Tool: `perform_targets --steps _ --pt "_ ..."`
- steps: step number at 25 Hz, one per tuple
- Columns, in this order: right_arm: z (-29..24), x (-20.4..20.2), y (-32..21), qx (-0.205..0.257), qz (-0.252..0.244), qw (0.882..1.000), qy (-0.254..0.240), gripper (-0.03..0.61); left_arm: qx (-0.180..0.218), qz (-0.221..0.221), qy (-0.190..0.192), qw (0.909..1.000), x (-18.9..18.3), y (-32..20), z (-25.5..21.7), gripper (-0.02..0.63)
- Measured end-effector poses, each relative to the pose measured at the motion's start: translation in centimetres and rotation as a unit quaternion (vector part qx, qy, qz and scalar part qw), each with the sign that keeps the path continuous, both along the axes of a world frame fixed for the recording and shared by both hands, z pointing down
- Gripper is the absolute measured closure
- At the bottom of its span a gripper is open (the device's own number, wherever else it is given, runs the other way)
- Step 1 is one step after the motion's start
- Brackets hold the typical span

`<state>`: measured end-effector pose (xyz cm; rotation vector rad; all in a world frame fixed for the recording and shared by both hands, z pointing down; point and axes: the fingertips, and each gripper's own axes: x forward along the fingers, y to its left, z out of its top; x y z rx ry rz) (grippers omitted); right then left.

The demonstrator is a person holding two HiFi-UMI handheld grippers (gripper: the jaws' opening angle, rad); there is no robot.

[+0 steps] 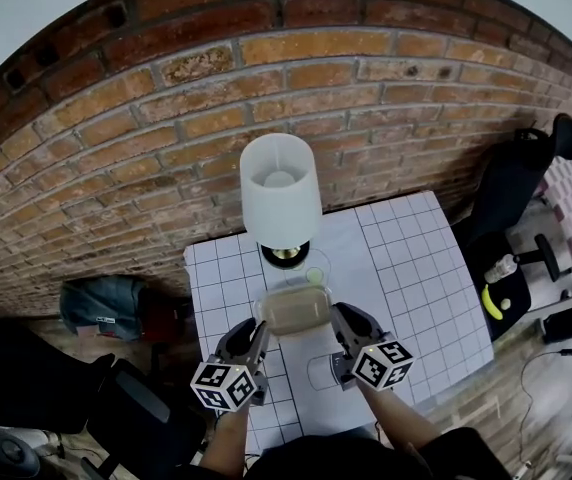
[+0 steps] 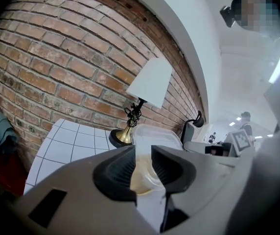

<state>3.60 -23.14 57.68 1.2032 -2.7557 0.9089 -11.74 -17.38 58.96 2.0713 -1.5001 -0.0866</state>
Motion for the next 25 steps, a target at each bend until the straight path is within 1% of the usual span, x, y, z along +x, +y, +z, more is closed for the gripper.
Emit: perform_targets --steps 9,14,25 --pt "-2.8 0.3 1.5 0.021 0.011 1.000 -0.014 0.553 0.027 0.008 0.009 0.9995 -0.1 1.3 -2.7 0.517" --pt "-4.4 0.4 2.7 0.033 0.017 0.999 -0.021 0.555 0.043 0.015 0.008 0.9989 -0.1 2.2 -4.3 0.522" --pt "-7.6 1.3 5.2 0.063 0.039 0.997 -0.039 0.557 0.080 0.043 0.006 0.9958 0.5 3.9 -7.8 0.526"
